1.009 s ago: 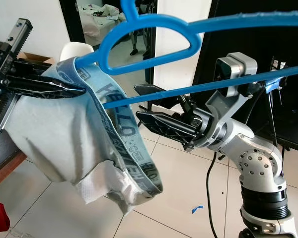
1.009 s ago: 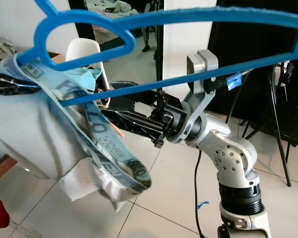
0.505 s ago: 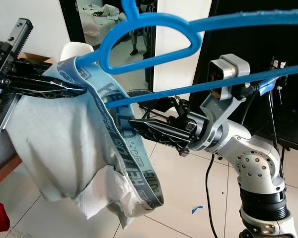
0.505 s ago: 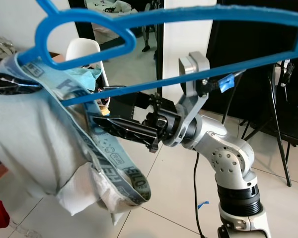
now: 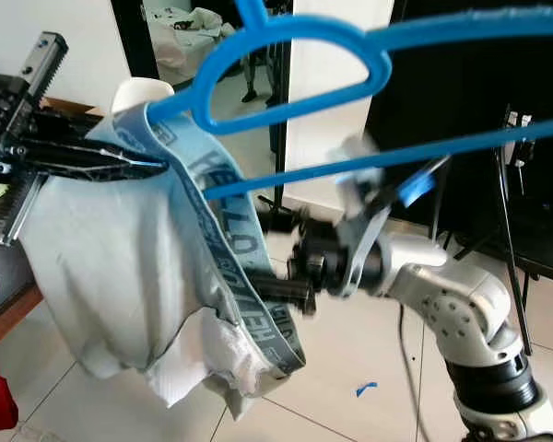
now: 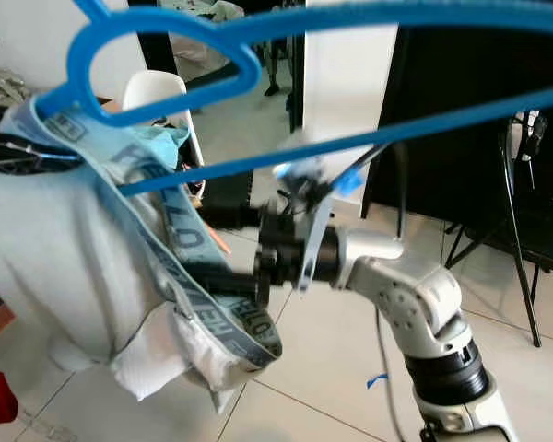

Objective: Hang hanger

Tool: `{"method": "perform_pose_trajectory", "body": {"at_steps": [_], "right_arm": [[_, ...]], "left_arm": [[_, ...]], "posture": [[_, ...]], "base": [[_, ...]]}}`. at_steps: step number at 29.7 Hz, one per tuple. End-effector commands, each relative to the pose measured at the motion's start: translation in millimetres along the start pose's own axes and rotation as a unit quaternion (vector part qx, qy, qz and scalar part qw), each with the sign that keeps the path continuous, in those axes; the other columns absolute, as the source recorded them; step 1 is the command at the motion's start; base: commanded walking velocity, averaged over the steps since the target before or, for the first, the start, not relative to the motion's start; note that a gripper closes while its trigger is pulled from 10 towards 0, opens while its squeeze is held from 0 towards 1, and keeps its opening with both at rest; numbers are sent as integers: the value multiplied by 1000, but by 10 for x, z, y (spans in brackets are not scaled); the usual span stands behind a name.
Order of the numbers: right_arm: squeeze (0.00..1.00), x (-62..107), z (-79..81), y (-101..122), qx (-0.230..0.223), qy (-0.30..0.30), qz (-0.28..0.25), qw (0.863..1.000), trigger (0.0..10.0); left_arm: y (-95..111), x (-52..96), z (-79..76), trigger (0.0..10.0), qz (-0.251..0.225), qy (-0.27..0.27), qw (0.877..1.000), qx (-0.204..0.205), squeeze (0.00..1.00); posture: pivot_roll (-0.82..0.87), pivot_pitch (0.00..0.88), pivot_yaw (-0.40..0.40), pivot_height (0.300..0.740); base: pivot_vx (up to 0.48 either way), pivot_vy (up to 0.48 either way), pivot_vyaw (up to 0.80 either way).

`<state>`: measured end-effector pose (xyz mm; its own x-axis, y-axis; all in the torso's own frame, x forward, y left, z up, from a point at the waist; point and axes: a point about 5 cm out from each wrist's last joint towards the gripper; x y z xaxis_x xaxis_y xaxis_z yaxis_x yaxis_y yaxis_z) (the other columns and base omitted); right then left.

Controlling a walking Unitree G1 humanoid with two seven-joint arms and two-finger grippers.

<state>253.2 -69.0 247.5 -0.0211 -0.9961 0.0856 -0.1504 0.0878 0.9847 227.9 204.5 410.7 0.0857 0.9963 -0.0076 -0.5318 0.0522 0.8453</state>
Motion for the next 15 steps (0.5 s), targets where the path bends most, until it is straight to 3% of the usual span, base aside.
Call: {"method": "perform_pose_trajectory", "body": {"at_steps": [1, 2, 4, 6, 10, 12, 13, 14, 15], "right_arm": [[0, -42, 50, -158, 3, 10, 55, 998, 10000], [0, 11, 9, -325, 7, -10, 124, 992, 10000], [0, 11, 9, -325, 7, -10, 124, 992, 10000], [0, 204, -137, -509, 2, -74, 207, 975, 10000], [0, 404, -258, -594, -10, -131, 249, 960, 10000], [0, 686, -458, -683, -34, -229, 281, 931, 10000], [0, 686, -458, -683, -34, -229, 281, 931, 10000], [0, 828, -555, -717, -46, -280, 293, 913, 10000], [0, 828, -555, -717, -46, -280, 293, 913, 10000]], "left_arm": [[20, -6, 29, 10000, -3, 13, 1000, -13, 0], [41, -1, 50, 10000, -5, 25, 999, -24, 0], [41, -1, 50, 10000, -5, 25, 999, -24, 0], [88, 22, 67, 10000, -4, 39, 998, -39, 0], [127, 49, 65, 10000, 1, 47, 998, -48, 0], [171, 116, 35, 10000, 12, 56, 997, -52, 0], [171, 116, 35, 10000, 12, 56, 997, -52, 0], [184, 151, 13, 10000, 19, 58, 997, -52, 0], [184, 151, 13, 10000, 19, 58, 997, -52, 0]], "posture": [[-11, 35, 35, 740], [-12, 33, 33, 740], [-12, 33, 33, 740], [-11, 29, 30, 740], [-12, 27, 28, 740], [-17, 21, 26, 740], [-17, 21, 26, 740], [-18, 19, 26, 740], [-18, 19, 26, 740]], "base": [[0, 0, 0], [0, 0, 0], [0, 0, 0], [0, 0, 0], [0, 0, 0], [0, 0, 0], [0, 0, 0], [0, 0, 0], [0, 0, 0]]}}
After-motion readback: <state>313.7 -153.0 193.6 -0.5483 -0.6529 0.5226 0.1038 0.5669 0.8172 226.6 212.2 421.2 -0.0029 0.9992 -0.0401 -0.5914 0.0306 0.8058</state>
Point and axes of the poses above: a point about 5 cm out from each wrist's last joint towards the gripper, its own x axis pointing back from the gripper into the wrist, its own y axis along the axis of the wrist's last joint, z = x × y, and after that the axes turned 6 degrees about x, right-handed
